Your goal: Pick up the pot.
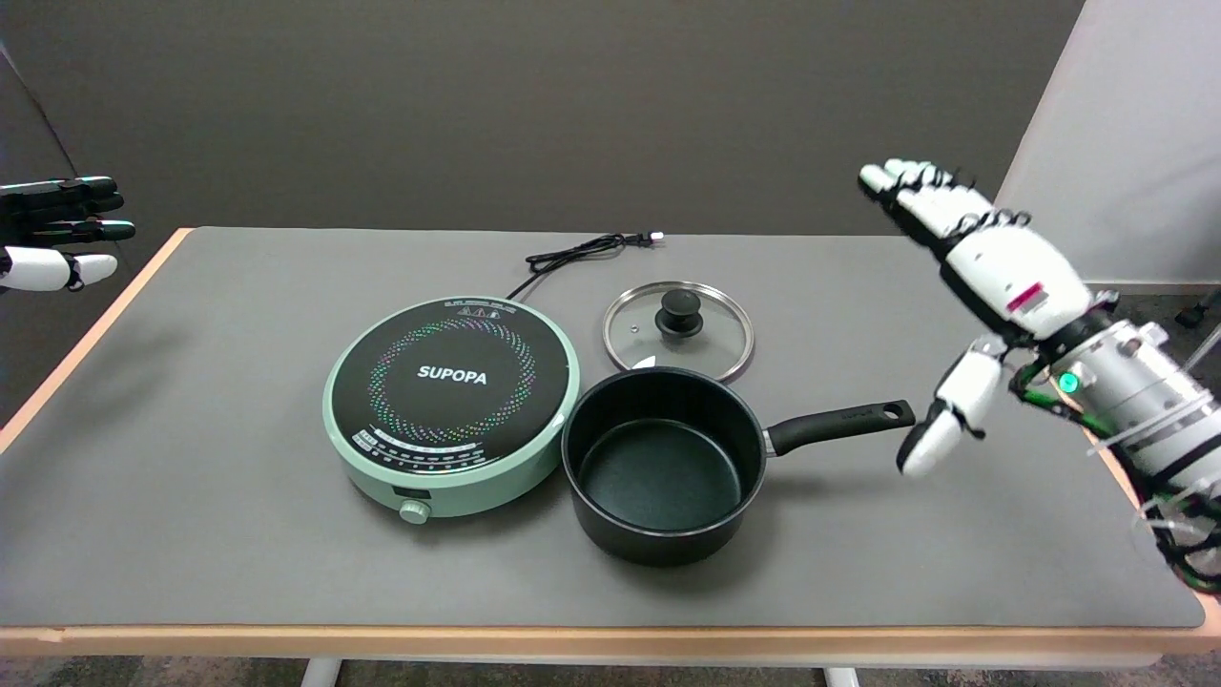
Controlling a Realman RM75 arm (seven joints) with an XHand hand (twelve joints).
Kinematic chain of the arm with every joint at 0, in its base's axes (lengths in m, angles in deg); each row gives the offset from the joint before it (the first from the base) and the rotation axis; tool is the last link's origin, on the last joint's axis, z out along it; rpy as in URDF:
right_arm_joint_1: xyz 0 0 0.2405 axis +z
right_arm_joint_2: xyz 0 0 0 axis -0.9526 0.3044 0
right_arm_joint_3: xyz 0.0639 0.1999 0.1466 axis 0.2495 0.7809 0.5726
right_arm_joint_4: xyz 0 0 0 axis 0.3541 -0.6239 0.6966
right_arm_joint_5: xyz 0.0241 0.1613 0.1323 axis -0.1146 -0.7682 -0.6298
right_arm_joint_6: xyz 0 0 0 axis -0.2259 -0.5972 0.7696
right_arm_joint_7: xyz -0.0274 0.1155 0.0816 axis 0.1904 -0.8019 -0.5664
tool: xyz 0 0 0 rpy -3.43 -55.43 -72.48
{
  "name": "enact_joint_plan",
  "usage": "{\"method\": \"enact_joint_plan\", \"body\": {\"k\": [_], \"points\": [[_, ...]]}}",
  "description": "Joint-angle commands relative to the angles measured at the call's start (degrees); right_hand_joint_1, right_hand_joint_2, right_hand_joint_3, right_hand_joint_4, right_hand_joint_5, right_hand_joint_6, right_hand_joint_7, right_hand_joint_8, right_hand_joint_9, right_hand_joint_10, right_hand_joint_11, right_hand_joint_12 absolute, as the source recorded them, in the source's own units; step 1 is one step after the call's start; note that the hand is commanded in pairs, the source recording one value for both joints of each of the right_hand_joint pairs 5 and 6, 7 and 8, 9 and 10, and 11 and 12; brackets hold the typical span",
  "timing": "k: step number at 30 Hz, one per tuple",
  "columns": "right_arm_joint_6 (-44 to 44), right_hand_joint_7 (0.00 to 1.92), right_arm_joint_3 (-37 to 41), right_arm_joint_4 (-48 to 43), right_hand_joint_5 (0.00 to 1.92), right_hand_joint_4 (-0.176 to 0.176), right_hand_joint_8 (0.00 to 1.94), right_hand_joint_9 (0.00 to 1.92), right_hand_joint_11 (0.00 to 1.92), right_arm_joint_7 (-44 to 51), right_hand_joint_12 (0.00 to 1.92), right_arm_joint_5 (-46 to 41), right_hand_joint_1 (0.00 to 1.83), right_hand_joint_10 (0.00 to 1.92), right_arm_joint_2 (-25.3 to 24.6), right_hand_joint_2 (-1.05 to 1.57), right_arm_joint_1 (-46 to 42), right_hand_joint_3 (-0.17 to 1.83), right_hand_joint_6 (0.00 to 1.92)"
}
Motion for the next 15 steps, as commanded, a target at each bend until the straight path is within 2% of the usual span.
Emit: {"method": "enact_joint_plan", "body": {"k": [1, 5, 10, 15], "points": [[-4.12, 0.00, -6.45, -0.71, 0.00, 0.037, 0.00, 0.00, 0.00, 3.62, 0.00, 13.70, 0.82, 0.00, -4.56, -0.43, -5.74, 0.12, 0.00], [-6.57, 0.00, -9.50, -0.59, 0.00, 0.031, 0.00, 0.00, 0.00, 10.64, 0.00, 14.22, 0.87, 0.00, -4.86, -0.48, -5.62, 0.17, 0.00], [-7.48, 0.00, -11.66, -0.39, 0.00, 0.025, 0.00, 0.00, 0.00, 14.71, 0.00, 14.22, 0.92, 0.00, -6.56, -0.52, -5.45, 0.18, 0.00], [-12.74, 0.00, -14.75, -0.52, 0.00, 0.029, 0.00, 0.00, 0.00, 20.21, 0.00, 14.27, 0.95, 0.00, -8.83, -0.57, -3.85, 0.31, 0.00]]}}
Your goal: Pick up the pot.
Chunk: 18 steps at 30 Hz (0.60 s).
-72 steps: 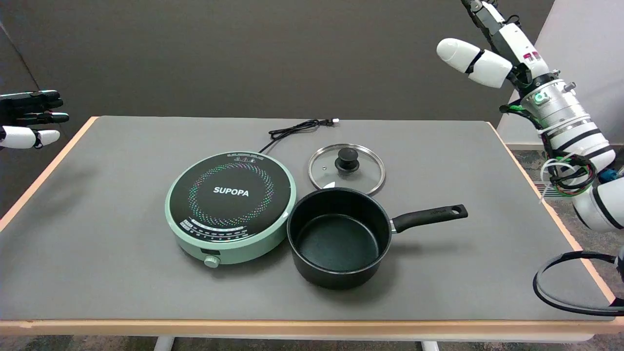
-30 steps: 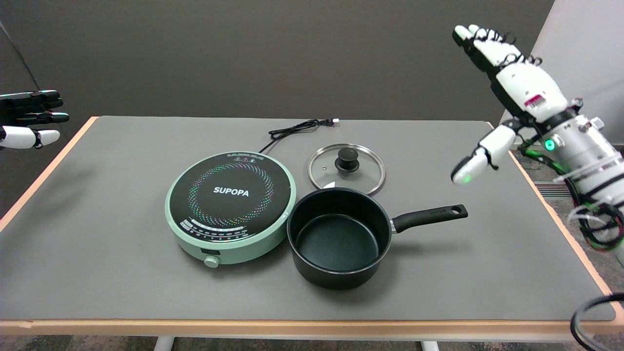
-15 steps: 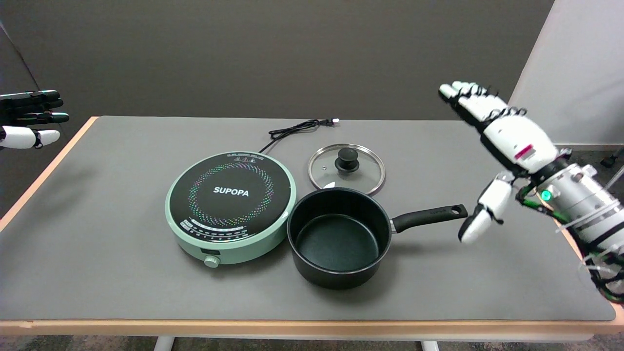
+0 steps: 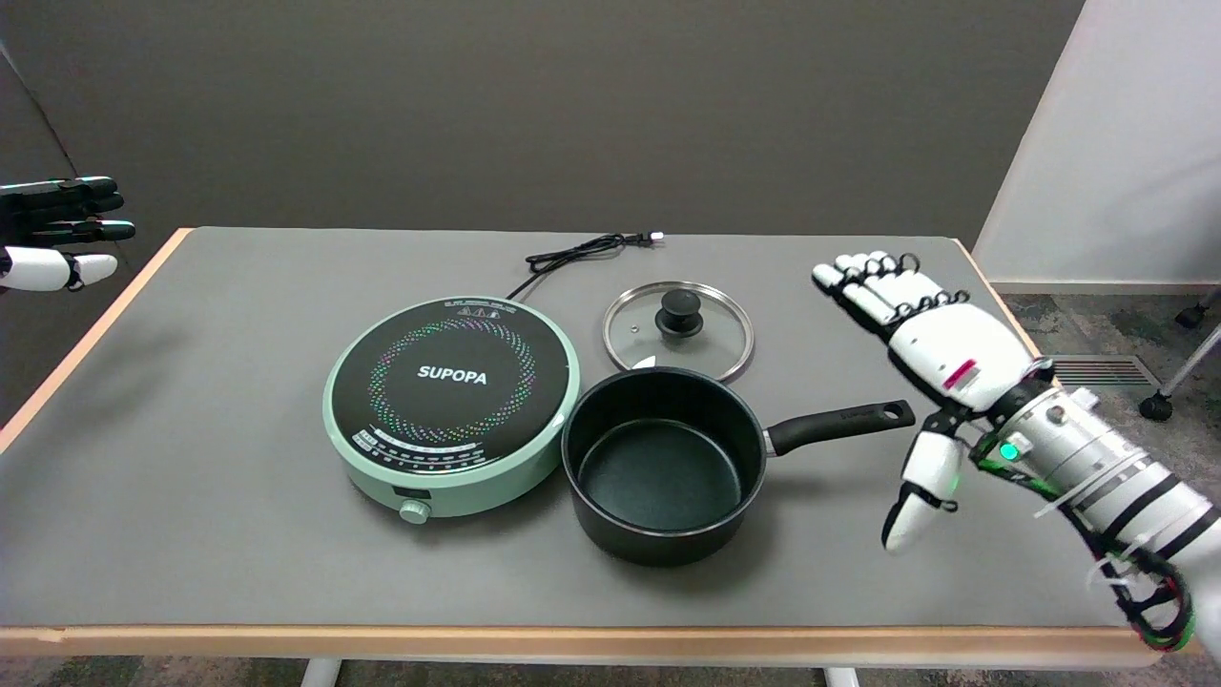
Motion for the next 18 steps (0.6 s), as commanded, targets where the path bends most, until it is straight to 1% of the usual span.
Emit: {"method": "enact_joint_plan", "body": {"k": [1, 3, 5, 6, 8, 10, 12, 13, 15, 16, 18], "points": [[-10.39, 0.00, -9.93, -0.14, 0.00, 0.031, 0.00, 0.00, 0.00, 14.69, 0.00, 5.32, 0.95, 0.00, -5.51, -0.58, 0.83, 0.32, 0.00], [-12.04, 0.01, -11.49, -0.11, 0.01, 0.046, 0.01, 0.01, 0.01, 14.89, 0.01, 5.94, 0.98, 0.01, -5.88, -0.62, 2.53, 0.42, 0.01], [-13.84, 0.01, -13.03, -0.15, 0.01, 0.050, 0.01, 0.01, 0.01, 14.89, 0.01, 7.73, 0.99, 0.01, -5.84, -0.64, 4.10, 0.46, 0.01], [-14.90, 0.02, -14.17, -0.23, 0.02, 0.055, 0.02, 0.02, 0.02, 14.89, 0.02, 9.09, 1.01, 0.02, -5.76, -0.66, 5.02, 0.52, 0.02], [-17.46, 0.02, -16.71, -0.22, 0.02, 0.058, 0.02, 0.02, 0.02, 14.80, 0.02, 13.09, 1.03, 0.02, -5.57, -0.69, 6.65, 0.57, 0.02], [-22.16, 0.03, -20.18, -0.06, 0.03, 0.070, 0.03, 0.03, 0.03, 14.52, 0.03, 19.17, 1.06, 0.03, -5.18, -0.70, 8.22, 0.57, 0.03], [-26.38, 0.03, -23.88, 0.07, 0.03, 0.123, 0.03, 0.03, 0.03, 14.49, 0.03, 24.13, 1.06, 0.03, -4.47, -0.71, 9.31, 0.57, 0.03], [-30.51, 0.03, -26.68, 0.18, 0.03, 0.135, 0.03, 0.03, 0.03, 14.49, 0.03, 27.30, 1.07, 0.03, -3.88, -0.71, 9.89, 0.57, 0.03], [-37.68, 0.03, -30.75, 0.47, 0.03, 0.170, 0.03, 0.03, 0.03, 14.59, 0.03, 31.50, 1.08, 0.03, -3.08, -0.74, 10.53, 0.66, 0.03], [-42.24, 0.03, -33.06, 0.63, 0.03, 0.176, 0.03, 0.03, 0.03, 14.70, 0.03, 33.24, 1.09, 0.03, -2.83, -0.74, 10.79, 0.67, 0.03], [-48.11, 0.03, -36.51, 0.69, 0.03, 0.176, 0.03, 0.03, 0.03, 14.73, 0.03, 35.00, 1.10, 0.03, -2.64, -0.76, 11.01, 0.75, 0.03]]}}
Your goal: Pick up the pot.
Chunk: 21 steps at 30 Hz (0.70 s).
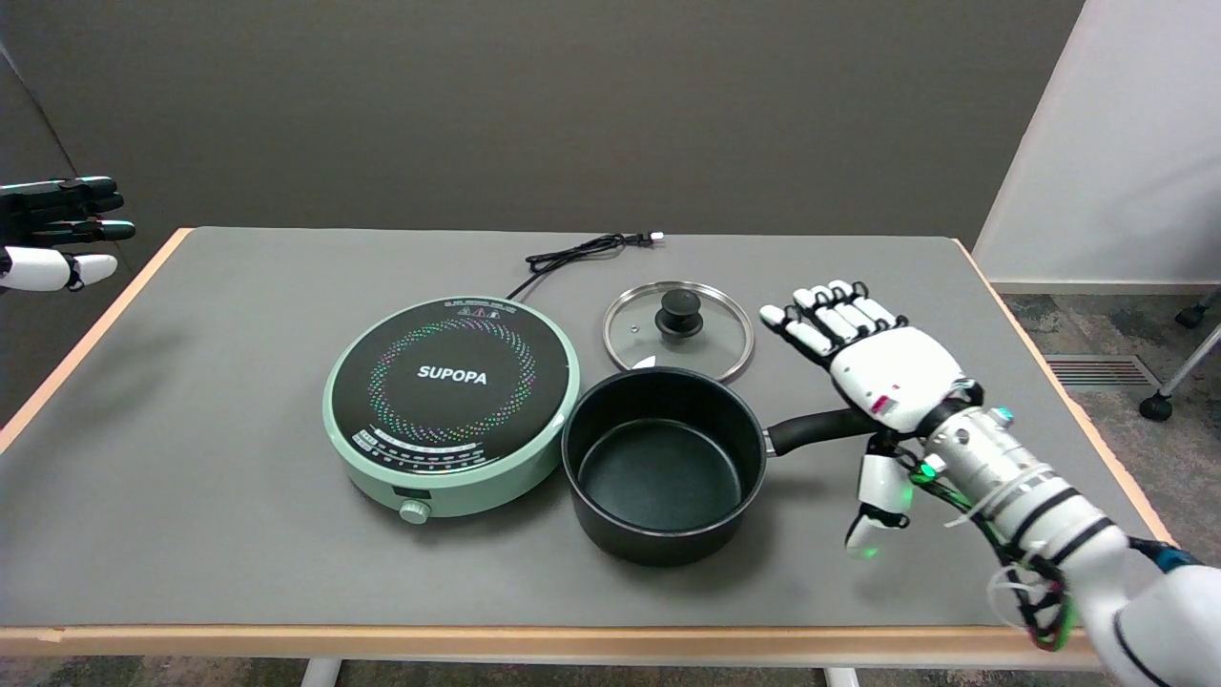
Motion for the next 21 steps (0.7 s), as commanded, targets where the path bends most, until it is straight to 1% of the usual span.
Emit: {"method": "enact_joint_plan", "body": {"k": [1, 2, 3, 5, 7, 10, 15, 21], "points": [[-38.78, 0.03, -26.78, 0.58, 0.03, 0.176, 0.03, 0.03, 0.03, 3.71, 0.03, 26.51, 1.06, 0.03, 1.30, -0.80, 7.54, 0.87, 0.03], [-40.59, 0.03, -27.89, 0.30, 0.03, 0.176, 0.03, 0.03, 0.03, 3.61, 0.03, 27.18, 1.03, 0.03, 1.30, -0.80, 7.38, 0.88, 0.03], [-41.75, 0.03, -29.02, 0.06, 0.03, 0.176, 0.03, 0.03, 0.03, 3.61, 0.03, 28.17, 0.99, 0.03, 1.30, -0.80, 7.22, 0.84, 0.03], [-44.17, 0.02, -31.50, -0.04, 0.02, 0.176, 0.02, 0.02, 0.02, 3.61, 0.02, 31.22, 0.96, 0.02, 1.22, -0.81, 7.07, 0.87, 0.02], [-47.66, 0.02, -33.52, -0.26, 0.02, 0.176, 0.02, 0.02, 0.02, 3.52, 0.02, 34.60, 0.95, 0.02, 1.22, -0.81, 6.95, 0.83, 0.02], [-52.62, 0.02, -35.44, -0.44, 0.02, 0.176, 0.02, 0.02, 0.02, 2.39, 0.02, 36.82, 0.93, 0.02, 1.30, -0.85, 6.96, 0.79, 0.02], [-55.76, 0.01, -37.42, -0.31, 0.01, 0.176, 0.01, 0.01, 0.01, 2.17, 0.01, 37.59, 0.93, 0.01, 0.55, -0.86, 6.91, 0.72, 0.01], [-60.07, 0.01, -38.46, 0.04, 0.01, 0.176, 0.01, 0.01, 0.01, 2.18, 0.01, 37.59, 0.93, 0.01, -0.70, -0.89, 6.75, 0.75, 0.01]]}}
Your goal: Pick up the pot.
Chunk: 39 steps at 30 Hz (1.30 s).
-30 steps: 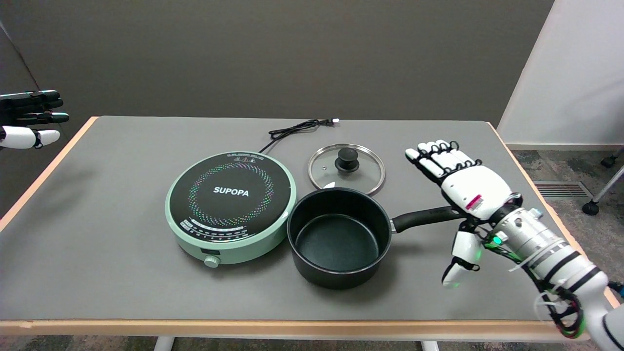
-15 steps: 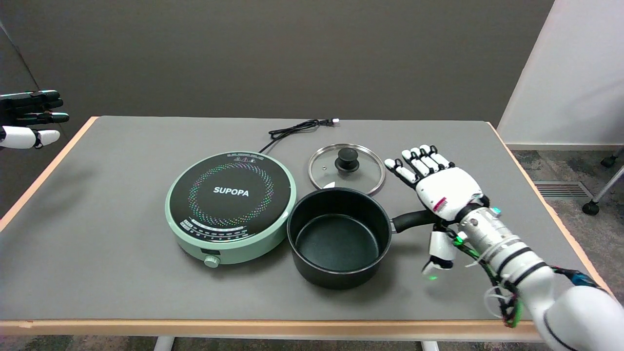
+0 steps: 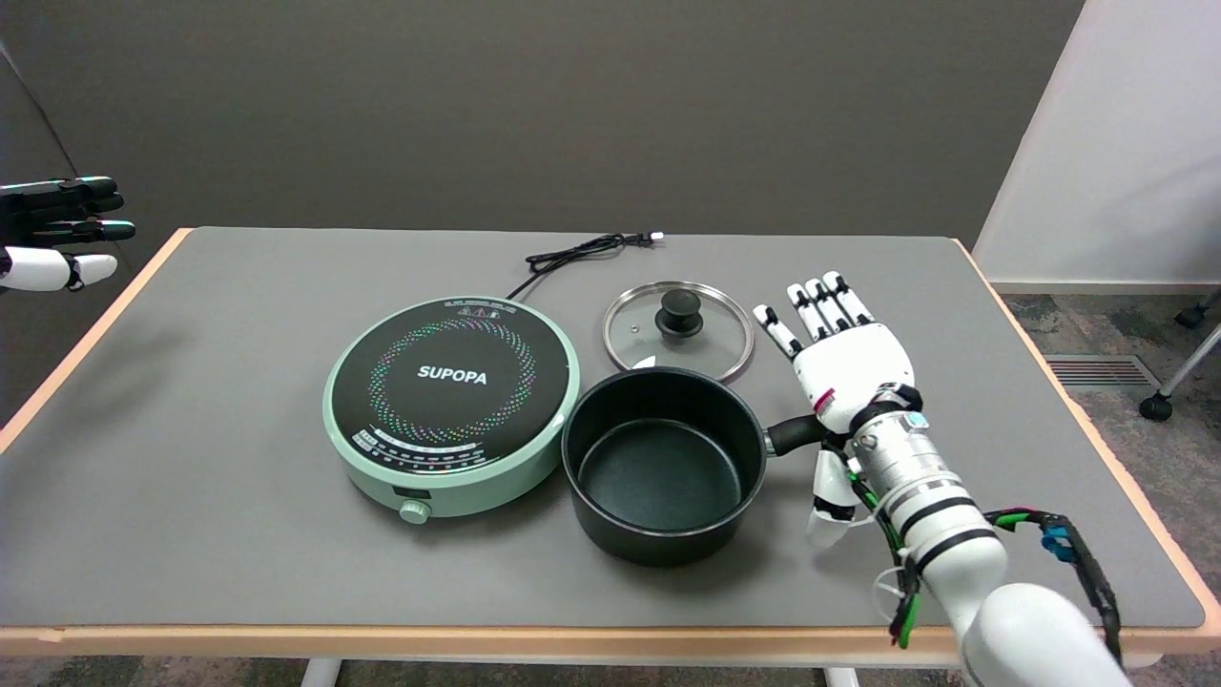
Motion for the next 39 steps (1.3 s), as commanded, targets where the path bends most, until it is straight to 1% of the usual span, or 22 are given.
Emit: {"method": "enact_joint_plan", "body": {"k": [1, 9, 14, 19, 24, 29, 34, 39], "points": [[-22.63, 0.01, -13.18, 0.13, 0.01, 0.176, 0.01, 0.01, 0.01, -0.31, 0.01, 11.45, 0.93, 0.01, -1.31, -0.89, 1.39, 0.75, 0.01], [-27.88, 0.01, -17.95, 0.40, 0.01, 0.176, 0.01, 0.01, 0.01, -0.39, 0.01, 11.03, 0.94, 0.01, -1.31, -0.90, 3.33, 0.77, 0.01], [-28.52, 0.01, -19.59, 0.56, 0.01, 0.176, 0.01, 0.01, 0.01, -0.90, 0.01, 10.81, 0.95, 0.01, -1.39, -0.91, 3.23, 0.77, 0.01], [-28.81, 0.01, -20.21, 0.77, 0.01, 0.176, 0.01, 0.01, 0.01, -2.73, 0.01, 10.73, 0.95, 0.01, -1.46, -0.91, 2.82, 0.79, 0.01], [-32.89, 0.01, -20.85, 0.74, 0.01, 0.176, 0.01, 0.01, 0.01, -6.67, 0.01, 10.73, 0.95, 0.01, -1.62, -0.91, 2.42, 0.81, 0.01], [-35.63, 0.01, -21.09, 0.40, 0.01, 0.176, 0.01, 0.01, 0.01, -7.34, 0.01, 11.22, 0.96, 0.01, -1.46, -0.91, 2.31, 0.82, 0.01], [-35.90, 0.01, -20.96, 0.43, 0.01, 0.176, 0.01, 0.01, 0.01, -8.73, 0.01, 10.25, 0.96, 0.01, -0.69, -0.92, 2.16, 0.86, 0.01], [-35.53, 0.01, -21.04, 1.18, 0.01, 0.176, 0.01, 0.01, 0.01, -13.26, 0.01, 9.59, 0.96, 0.01, 1.00, -0.92, 2.35, 0.87, 0.01]]}}
